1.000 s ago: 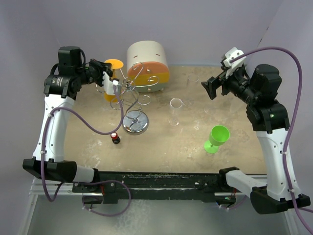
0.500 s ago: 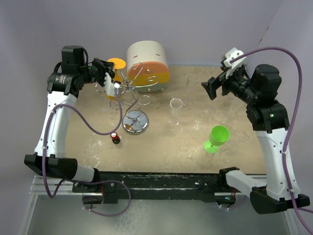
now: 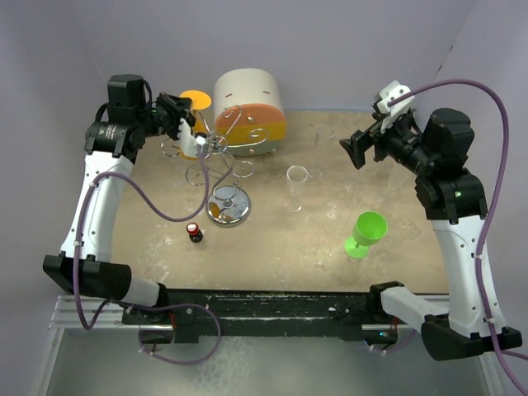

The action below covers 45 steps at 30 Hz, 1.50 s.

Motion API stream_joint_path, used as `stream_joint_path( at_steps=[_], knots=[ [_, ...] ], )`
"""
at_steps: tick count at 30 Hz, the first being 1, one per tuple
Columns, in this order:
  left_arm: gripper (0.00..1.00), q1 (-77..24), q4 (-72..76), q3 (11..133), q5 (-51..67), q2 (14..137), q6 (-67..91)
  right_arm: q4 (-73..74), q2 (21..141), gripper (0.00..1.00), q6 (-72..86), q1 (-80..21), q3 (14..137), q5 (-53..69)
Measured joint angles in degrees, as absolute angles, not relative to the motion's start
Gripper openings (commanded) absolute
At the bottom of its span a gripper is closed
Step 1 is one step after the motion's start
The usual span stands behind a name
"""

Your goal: Place the wine glass upside down on the wine glass rack

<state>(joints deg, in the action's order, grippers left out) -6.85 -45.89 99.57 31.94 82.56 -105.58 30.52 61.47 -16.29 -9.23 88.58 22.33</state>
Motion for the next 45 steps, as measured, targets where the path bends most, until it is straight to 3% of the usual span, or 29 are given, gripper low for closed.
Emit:
stream_joint_path(
  at_steps=[31, 45],
  knots=[
    [0.05, -6.90, -43.13, 91.81, 23.75, 76.86, -99.57, 30.48, 61.32, 1.00, -16.29, -8.91, 87.74, 23.51],
    [0.18, -6.90, -44.25, 89.32, 23.92, 75.18, -97.43, 30.13, 61.34, 1.00, -16.29, -8.54, 87.39, 23.59]
  ],
)
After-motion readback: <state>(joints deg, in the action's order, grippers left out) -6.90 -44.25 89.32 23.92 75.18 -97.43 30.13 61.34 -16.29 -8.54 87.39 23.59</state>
